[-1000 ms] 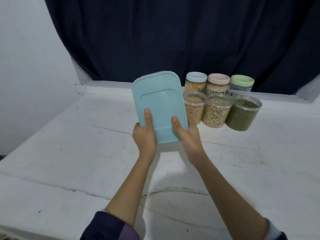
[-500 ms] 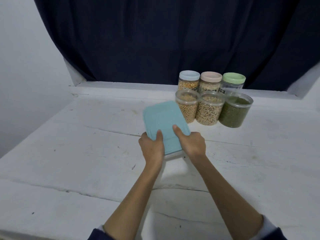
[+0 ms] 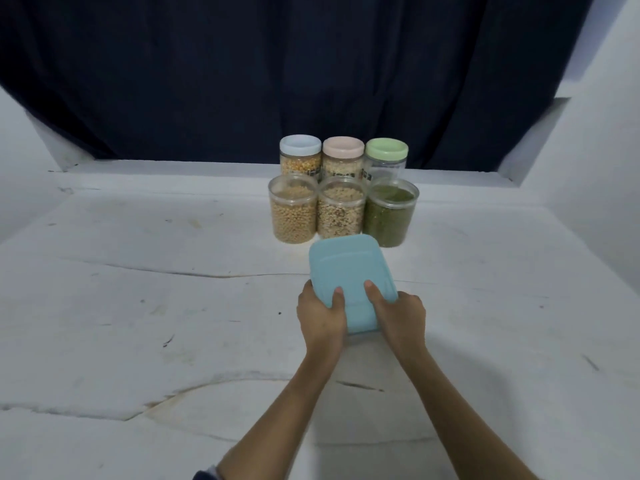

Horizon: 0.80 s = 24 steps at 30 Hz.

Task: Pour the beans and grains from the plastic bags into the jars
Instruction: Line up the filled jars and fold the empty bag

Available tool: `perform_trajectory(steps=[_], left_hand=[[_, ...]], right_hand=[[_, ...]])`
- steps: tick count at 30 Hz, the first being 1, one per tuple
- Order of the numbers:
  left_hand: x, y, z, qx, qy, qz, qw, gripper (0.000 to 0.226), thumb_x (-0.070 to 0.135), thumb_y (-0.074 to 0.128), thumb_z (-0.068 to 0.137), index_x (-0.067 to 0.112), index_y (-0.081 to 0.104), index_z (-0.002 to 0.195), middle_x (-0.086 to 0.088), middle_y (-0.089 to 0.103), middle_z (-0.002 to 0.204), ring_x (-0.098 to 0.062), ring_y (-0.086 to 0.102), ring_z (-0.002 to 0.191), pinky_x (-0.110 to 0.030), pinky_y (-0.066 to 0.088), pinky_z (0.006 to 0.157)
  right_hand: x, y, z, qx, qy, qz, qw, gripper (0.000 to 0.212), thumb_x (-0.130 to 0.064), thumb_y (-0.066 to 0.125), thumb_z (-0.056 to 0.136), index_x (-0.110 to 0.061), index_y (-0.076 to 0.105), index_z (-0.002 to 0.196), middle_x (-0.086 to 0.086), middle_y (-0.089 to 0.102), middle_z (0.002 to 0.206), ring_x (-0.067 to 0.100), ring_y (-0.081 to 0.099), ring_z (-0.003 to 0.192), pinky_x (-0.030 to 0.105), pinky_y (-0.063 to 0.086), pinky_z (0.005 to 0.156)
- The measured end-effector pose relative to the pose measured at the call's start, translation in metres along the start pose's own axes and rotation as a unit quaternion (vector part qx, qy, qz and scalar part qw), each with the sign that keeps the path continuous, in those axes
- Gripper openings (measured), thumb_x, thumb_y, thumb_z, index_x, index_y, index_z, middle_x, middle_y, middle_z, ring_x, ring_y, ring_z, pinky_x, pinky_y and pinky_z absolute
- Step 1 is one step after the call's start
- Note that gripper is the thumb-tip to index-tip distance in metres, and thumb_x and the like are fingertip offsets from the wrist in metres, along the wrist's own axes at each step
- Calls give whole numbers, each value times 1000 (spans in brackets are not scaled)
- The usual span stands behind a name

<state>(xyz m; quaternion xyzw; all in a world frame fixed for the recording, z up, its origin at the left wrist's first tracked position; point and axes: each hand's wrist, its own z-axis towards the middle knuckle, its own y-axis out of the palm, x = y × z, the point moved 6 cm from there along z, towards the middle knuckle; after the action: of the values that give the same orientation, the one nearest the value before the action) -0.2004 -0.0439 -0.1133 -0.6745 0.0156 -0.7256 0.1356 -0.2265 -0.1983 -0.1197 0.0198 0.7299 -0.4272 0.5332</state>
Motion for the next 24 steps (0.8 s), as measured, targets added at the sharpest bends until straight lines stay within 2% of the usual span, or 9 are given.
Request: perform_trajectory(steps=[6, 10, 12, 14, 15, 17, 20, 22, 24], left_hand=[[19, 79, -19, -80, 37, 97, 991, 65, 44, 45, 75, 3, 51, 124, -18, 58, 117, -33, 54, 107, -45, 46, 92], [48, 117, -31, -44, 116, 159, 979, 48, 26, 49, 90, 1, 48, 131, -20, 31, 143, -29, 24, 130, -39, 28, 107], [65, 133, -38, -37, 202, 157, 966, 43, 25, 38, 89, 0, 56, 120, -19, 42, 136, -26, 31, 124, -35, 30, 104], [74, 149, -46, -82, 241, 163, 953, 47, 26, 32, 82, 0, 63, 107, -16, 59, 118, -28, 51, 110, -32, 36, 98], [76, 156, -49, -116, 251, 188, 942, 50, 28, 31, 80, 1, 65, 105, -15, 63, 111, -28, 56, 104, -32, 39, 95], [74, 168, -55, -212, 248, 275, 904, 53, 30, 35, 81, 3, 60, 119, -14, 60, 122, -28, 53, 117, -34, 35, 103], [60, 180, -60, -372, 212, 400, 810, 68, 11, 45, 89, 4, 15, 149, -10, 13, 158, -23, 6, 147, -34, 3, 118], [55, 184, -60, -410, 206, 461, 760, 83, 6, 49, 88, 3, -6, 149, -10, -11, 159, -22, -13, 146, -32, -9, 117], [58, 189, -56, -382, 228, 508, 738, 84, 12, 49, 92, 2, -13, 148, -12, -19, 157, -22, -19, 145, -31, -12, 115]], right_hand=[[33, -61, 23, 80, -40, -23, 996, 48, -34, 59, 92, 10, 56, 111, 24, 51, 109, 39, 49, 105, 38, 36, 88], [30, -98, 36, 114, -154, -54, 980, 49, -23, 55, 92, 11, 48, 126, 27, 49, 119, 42, 48, 110, 40, 41, 90], [22, -107, 39, 52, -219, -62, 972, 62, -35, 37, 86, 13, 50, 123, 29, 51, 122, 44, 50, 112, 38, 39, 97], [16, -105, 39, -101, -243, -106, 959, 75, -40, 25, 82, 11, 41, 135, 27, 42, 140, 38, 39, 131, 31, 25, 110], [18, -102, 38, -180, -244, -157, 940, 69, -33, 29, 88, 8, 31, 142, 23, 30, 150, 33, 28, 140, 30, 18, 114], [31, -97, 43, -276, -239, -263, 893, 62, -12, 36, 97, 4, 9, 150, 20, 3, 159, 29, 3, 148, 33, 6, 118], [44, -100, 53, -321, -232, -357, 846, 76, -8, 41, 96, 0, -13, 150, 20, -20, 157, 30, -18, 146, 36, -5, 118], [47, -99, 59, -342, -225, -396, 822, 88, -10, 50, 94, 1, -18, 148, 21, -26, 155, 31, -22, 145, 37, -6, 117], [44, -95, 67, -313, -225, -426, 818, 88, -14, 52, 96, 2, -17, 147, 21, -25, 155, 32, -21, 145, 38, -7, 117]])
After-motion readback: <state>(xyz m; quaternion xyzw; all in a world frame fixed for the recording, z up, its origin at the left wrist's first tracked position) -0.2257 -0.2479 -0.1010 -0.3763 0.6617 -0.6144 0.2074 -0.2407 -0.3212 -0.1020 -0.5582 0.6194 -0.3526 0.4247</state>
